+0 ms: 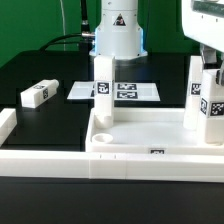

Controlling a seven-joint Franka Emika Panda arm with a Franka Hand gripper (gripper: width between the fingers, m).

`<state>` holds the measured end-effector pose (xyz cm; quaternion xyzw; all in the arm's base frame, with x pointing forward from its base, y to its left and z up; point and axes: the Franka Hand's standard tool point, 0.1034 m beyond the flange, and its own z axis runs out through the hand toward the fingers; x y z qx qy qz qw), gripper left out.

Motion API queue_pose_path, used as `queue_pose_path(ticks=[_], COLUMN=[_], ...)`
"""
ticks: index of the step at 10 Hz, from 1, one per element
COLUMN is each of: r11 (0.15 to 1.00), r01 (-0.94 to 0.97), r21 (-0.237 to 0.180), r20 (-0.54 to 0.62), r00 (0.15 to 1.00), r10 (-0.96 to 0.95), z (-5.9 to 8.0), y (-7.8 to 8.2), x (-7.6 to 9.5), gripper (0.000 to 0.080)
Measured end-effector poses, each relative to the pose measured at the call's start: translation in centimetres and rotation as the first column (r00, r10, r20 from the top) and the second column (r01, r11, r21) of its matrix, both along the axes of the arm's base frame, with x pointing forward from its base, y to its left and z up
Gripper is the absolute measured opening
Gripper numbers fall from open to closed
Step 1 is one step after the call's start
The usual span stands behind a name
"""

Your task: Assemble desk

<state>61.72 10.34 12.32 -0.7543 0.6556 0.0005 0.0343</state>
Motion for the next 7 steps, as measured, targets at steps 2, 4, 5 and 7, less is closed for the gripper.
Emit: queue_pose_path(ticks=[2,4,5,7], r11=[0.998,0.981,0.97,0.926], r01=[-0.058,-0.193,-0.243,-0.376], r21=[-0.002,-0.011,-0.014,-0.024], r20=[0.003,0.009,0.011,0.014], r00=[0.998,0.981,0.97,0.926], r10=[0.058,0.193,0.244,0.376], z=[0.05,0.01,0.01,0.0], y=[-0.03,-0.08,-0.09,-0.16], x=[0.02,0.0,0.0,-0.01], gripper=[0.0485,0.064,0.064,0.0648])
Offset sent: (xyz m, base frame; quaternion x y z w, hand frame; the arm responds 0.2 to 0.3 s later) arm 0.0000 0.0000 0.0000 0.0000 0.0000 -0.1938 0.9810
